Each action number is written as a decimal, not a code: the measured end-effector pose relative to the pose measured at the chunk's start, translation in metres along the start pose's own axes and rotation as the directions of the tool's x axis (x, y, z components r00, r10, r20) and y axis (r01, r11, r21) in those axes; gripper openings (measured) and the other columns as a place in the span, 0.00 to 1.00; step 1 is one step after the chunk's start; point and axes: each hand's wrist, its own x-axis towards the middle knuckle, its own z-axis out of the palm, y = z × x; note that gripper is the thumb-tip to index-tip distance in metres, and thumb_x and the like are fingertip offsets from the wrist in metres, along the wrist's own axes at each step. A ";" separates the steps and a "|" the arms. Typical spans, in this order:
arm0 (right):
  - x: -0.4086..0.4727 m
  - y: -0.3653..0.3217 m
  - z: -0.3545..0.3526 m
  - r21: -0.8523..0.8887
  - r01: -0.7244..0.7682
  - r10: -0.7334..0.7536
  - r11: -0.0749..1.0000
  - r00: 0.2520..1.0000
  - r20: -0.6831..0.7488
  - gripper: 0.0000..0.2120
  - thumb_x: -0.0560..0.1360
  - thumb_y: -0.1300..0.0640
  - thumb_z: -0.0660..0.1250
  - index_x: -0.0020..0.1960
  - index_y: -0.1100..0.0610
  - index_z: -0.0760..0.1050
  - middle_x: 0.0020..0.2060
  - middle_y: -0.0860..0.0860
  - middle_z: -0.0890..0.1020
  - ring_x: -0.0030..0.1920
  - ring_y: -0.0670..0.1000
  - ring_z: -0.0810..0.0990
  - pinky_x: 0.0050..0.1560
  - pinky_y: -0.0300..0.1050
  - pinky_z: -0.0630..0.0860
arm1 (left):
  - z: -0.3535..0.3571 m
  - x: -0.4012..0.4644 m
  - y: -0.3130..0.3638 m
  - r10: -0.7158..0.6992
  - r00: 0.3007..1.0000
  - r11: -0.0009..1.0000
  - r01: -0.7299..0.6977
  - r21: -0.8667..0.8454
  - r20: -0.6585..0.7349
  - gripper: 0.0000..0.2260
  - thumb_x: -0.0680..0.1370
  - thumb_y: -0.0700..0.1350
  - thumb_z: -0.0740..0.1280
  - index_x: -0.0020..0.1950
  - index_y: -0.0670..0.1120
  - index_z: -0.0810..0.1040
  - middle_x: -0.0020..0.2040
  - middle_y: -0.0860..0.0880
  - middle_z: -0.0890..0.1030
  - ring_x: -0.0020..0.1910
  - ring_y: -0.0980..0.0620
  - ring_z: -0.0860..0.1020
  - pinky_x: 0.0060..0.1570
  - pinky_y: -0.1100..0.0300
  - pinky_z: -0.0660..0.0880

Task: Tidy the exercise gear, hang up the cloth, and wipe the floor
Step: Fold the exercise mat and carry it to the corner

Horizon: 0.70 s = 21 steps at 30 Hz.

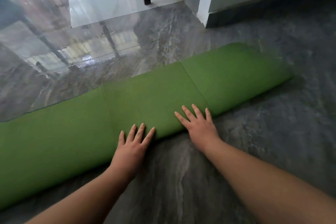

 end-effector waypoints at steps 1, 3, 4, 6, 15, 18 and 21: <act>0.000 -0.001 0.000 0.004 -0.011 0.011 1.000 1.000 -0.001 0.39 0.78 0.62 0.55 0.79 0.40 0.38 0.80 0.47 0.43 0.79 0.58 0.42 0.74 0.70 0.44 | 0.001 0.001 0.002 -0.016 1.000 1.000 0.016 -0.020 0.001 0.42 0.78 0.39 0.60 0.77 0.57 0.32 0.81 0.45 0.39 0.79 0.40 0.41 0.74 0.36 0.46; -0.007 -0.005 0.003 0.033 -0.038 0.038 0.999 0.999 0.009 0.38 0.79 0.62 0.55 0.79 0.39 0.40 0.80 0.46 0.46 0.79 0.58 0.44 0.73 0.71 0.44 | 0.002 -0.001 0.005 -0.024 0.999 0.998 0.026 -0.058 0.028 0.43 0.78 0.39 0.61 0.77 0.58 0.31 0.81 0.45 0.39 0.79 0.40 0.40 0.73 0.35 0.45; -0.015 -0.007 0.006 0.052 -0.056 0.056 0.997 0.998 0.008 0.37 0.79 0.62 0.55 0.79 0.39 0.42 0.80 0.46 0.48 0.80 0.58 0.45 0.73 0.71 0.44 | 0.003 -0.006 0.007 -0.020 0.999 0.997 0.023 -0.071 0.038 0.43 0.78 0.38 0.60 0.77 0.58 0.31 0.81 0.46 0.39 0.79 0.40 0.39 0.73 0.35 0.45; -0.037 -0.013 0.014 0.074 -0.085 0.086 0.994 0.996 -0.011 0.36 0.79 0.61 0.57 0.79 0.39 0.45 0.80 0.46 0.51 0.79 0.58 0.49 0.73 0.71 0.47 | 0.003 -0.022 0.013 0.003 0.998 0.997 0.002 -0.071 0.060 0.43 0.78 0.37 0.59 0.76 0.58 0.30 0.80 0.46 0.37 0.79 0.41 0.38 0.74 0.35 0.44; -0.117 0.000 0.065 0.170 -0.008 0.038 0.985 0.983 -0.177 0.37 0.67 0.60 0.65 0.75 0.46 0.65 0.75 0.50 0.68 0.75 0.55 0.66 0.72 0.62 0.56 | 0.042 -0.069 0.043 -0.040 0.996 0.995 0.047 -0.092 0.077 0.46 0.67 0.41 0.69 0.80 0.57 0.50 0.80 0.45 0.57 0.78 0.42 0.50 0.71 0.32 0.56; -0.118 0.016 0.055 0.564 -0.067 0.246 0.823 0.937 -0.247 0.26 0.71 0.61 0.60 0.70 0.53 0.74 0.73 0.53 0.71 0.74 0.55 0.66 0.75 0.49 0.58 | 0.032 -0.056 0.060 -0.035 0.998 0.985 0.043 -0.165 0.048 0.39 0.72 0.46 0.67 0.80 0.55 0.53 0.80 0.46 0.54 0.79 0.42 0.49 0.72 0.33 0.53; -0.121 0.043 0.045 0.835 -0.218 0.658 0.504 0.724 -0.208 0.22 0.72 0.68 0.62 0.65 0.59 0.76 0.69 0.56 0.73 0.71 0.55 0.69 0.72 0.46 0.63 | 0.019 -0.042 0.080 0.101 0.995 0.974 -0.102 -0.200 -0.017 0.34 0.74 0.52 0.56 0.80 0.57 0.51 0.80 0.49 0.50 0.79 0.44 0.46 0.74 0.38 0.49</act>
